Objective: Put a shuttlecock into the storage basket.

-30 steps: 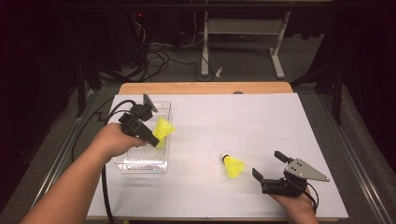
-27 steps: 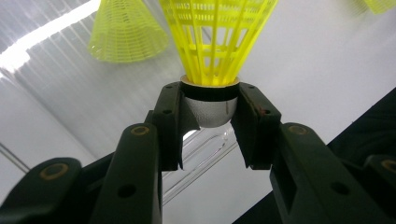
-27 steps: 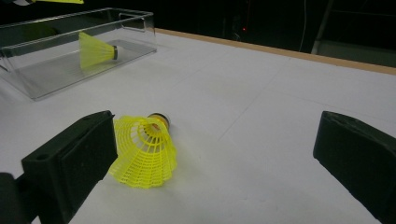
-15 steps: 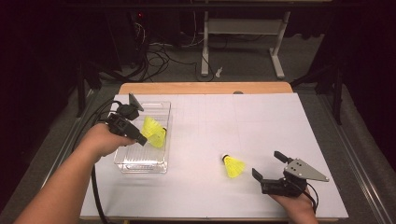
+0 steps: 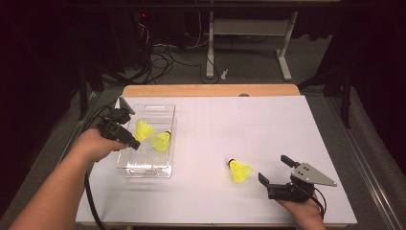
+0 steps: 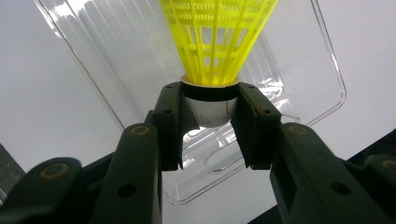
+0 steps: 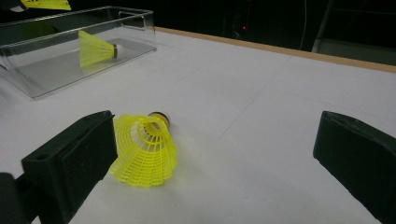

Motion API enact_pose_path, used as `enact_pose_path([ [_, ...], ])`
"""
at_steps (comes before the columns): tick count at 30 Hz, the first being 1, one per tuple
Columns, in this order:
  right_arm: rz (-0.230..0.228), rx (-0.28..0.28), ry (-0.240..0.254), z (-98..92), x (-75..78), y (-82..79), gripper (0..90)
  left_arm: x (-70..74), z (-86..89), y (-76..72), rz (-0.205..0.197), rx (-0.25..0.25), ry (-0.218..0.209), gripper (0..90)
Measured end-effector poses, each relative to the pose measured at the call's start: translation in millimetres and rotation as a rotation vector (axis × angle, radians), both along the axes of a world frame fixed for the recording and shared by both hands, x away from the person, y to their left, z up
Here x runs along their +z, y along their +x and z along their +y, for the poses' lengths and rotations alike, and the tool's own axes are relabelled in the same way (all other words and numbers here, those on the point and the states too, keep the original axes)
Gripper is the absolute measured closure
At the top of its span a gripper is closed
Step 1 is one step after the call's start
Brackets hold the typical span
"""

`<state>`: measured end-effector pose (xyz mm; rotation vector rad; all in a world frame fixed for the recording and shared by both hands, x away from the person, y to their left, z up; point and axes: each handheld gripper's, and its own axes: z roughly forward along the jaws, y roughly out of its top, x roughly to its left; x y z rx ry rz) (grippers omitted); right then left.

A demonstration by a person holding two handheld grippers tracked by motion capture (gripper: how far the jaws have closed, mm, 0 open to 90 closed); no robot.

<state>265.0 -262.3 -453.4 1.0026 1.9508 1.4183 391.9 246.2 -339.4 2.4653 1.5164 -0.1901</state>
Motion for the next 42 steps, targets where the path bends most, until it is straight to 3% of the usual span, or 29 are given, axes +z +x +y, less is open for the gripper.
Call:
enact_pose_path([
  [6, 0.002, 0.0, 0.001, -0.1, -0.1, 0.0, 0.3, 0.5, 3.6, 2.4, -0.004, 0.018, -0.015, 64.7],
  [15, 0.007, 0.004, 0.001, 0.1, -0.8, 0.5, 0.4, 17.3, 5.3, 13.4, -0.017, 0.039, -0.005, 64.7],
  [18, 0.007, 0.003, 0.003, -0.4, -0.9, 0.7, 0.3, 19.0, 6.6, 20.4, -0.015, 0.053, -0.027, 64.7],
  [28, 0.011, 0.001, 0.007, -1.7, -1.6, 1.5, 0.4, -1.5, -0.2, 40.4, -0.002, 0.082, -0.003, 64.7],
  [42, 0.007, 0.002, 0.013, -3.2, -1.0, 1.4, 0.4, -30.3, 1.6, 52.4, 0.028, 0.117, 0.044, 64.7],
])
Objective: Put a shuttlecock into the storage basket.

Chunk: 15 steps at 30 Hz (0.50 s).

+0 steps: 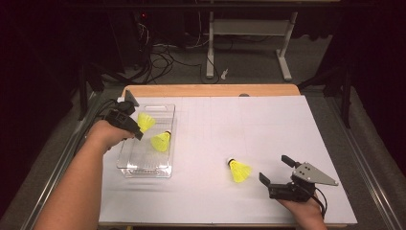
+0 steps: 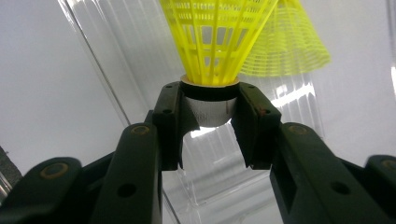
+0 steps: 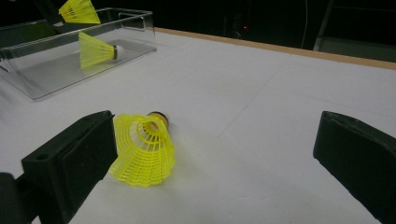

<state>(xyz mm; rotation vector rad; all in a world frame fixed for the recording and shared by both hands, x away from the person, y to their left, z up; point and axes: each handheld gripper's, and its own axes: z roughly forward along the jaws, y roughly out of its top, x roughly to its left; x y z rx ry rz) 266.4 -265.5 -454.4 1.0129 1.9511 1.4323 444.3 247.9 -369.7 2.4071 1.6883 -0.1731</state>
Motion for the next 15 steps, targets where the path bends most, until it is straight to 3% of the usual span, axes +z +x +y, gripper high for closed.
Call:
enact_pose_path([
  [15, 0.002, -0.004, 0.003, -1.0, -0.1, -0.6, 0.4, -20.2, -4.0, 9.8, 0.013, 0.028, 0.024, 64.7],
])
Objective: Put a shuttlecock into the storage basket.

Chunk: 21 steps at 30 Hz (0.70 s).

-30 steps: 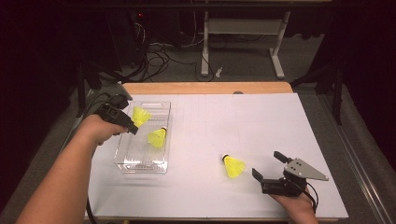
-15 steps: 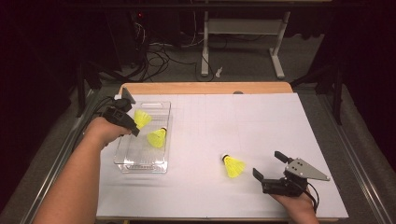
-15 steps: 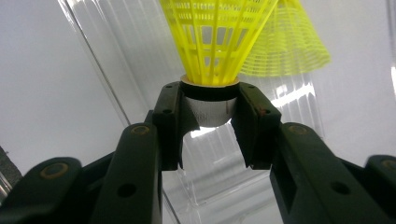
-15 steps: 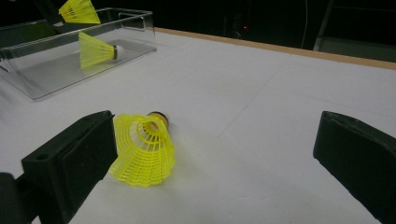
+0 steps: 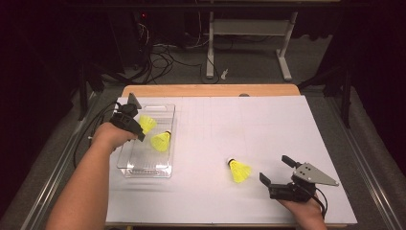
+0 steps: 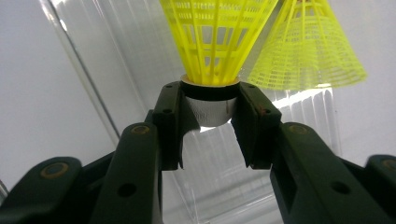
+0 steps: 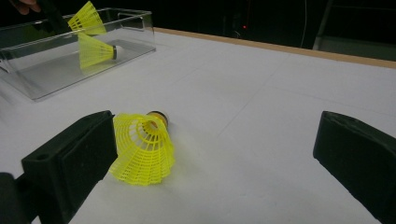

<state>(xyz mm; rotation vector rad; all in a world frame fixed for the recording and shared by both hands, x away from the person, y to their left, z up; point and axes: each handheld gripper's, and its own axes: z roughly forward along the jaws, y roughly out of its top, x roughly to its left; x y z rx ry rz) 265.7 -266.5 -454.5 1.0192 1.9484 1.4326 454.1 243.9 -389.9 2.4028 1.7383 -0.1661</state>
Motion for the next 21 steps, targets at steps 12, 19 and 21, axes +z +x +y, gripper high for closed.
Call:
enact_pose_path([
  [12, 0.002, 0.0, 0.001, 0.1, -0.1, -0.3, 0.4, -17.1, -5.2, 2.2, 0.02, -0.002, 0.023, 64.6],
  [19, 0.002, 0.0, 0.002, -0.4, -0.2, -0.2, 0.4, -17.1, -5.3, 1.9, 0.017, 0.002, 0.025, 64.5],
  [21, 0.001, 0.0, 0.003, -0.4, -0.1, -0.4, 0.4, -17.2, -5.4, 1.8, 0.016, 0.002, 0.028, 64.4],
])
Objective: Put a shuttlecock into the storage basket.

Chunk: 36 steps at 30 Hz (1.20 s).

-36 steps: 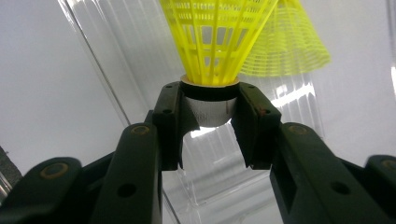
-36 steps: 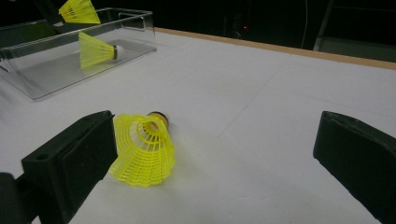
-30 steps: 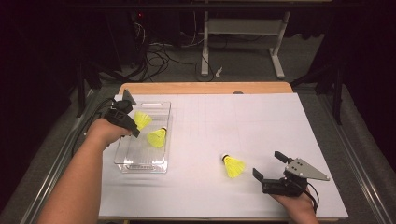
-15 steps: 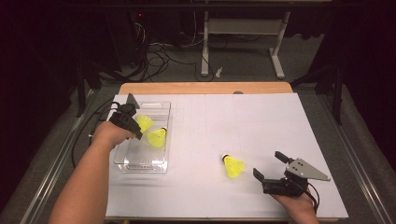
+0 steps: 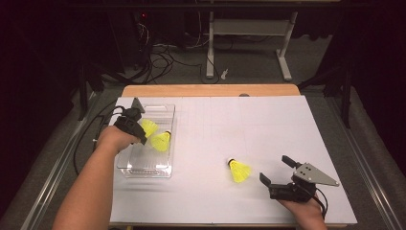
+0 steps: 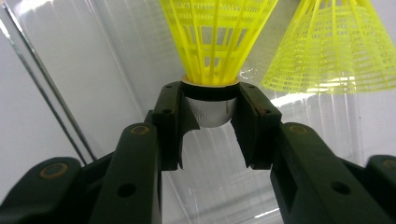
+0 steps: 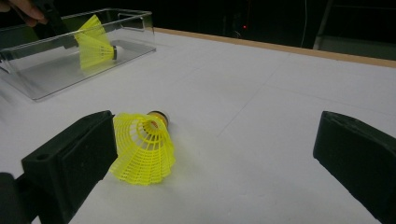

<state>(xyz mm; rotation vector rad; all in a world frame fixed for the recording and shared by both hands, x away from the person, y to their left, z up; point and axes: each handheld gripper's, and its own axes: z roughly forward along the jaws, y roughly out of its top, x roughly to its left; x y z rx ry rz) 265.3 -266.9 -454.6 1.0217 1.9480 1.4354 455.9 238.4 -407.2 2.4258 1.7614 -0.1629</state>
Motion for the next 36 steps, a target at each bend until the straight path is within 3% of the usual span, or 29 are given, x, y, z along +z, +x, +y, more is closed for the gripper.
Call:
enact_pose_path([
  [8, -0.001, 0.003, 0.001, 0.2, 0.2, -0.2, 0.4, 0.0, -2.9, -1.4, 0.004, -0.028, -0.021, 54.6],
  [21, -0.002, 0.003, -0.001, 0.4, 0.4, -0.3, 0.4, 0.4, -4.9, -3.2, 0.012, -0.049, -0.02, 51.4],
  [36, -0.006, 0.001, 0.003, -0.1, 1.6, -0.9, 0.4, 14.5, -11.9, -14.0, -0.018, -0.066, -0.018, 46.3],
])
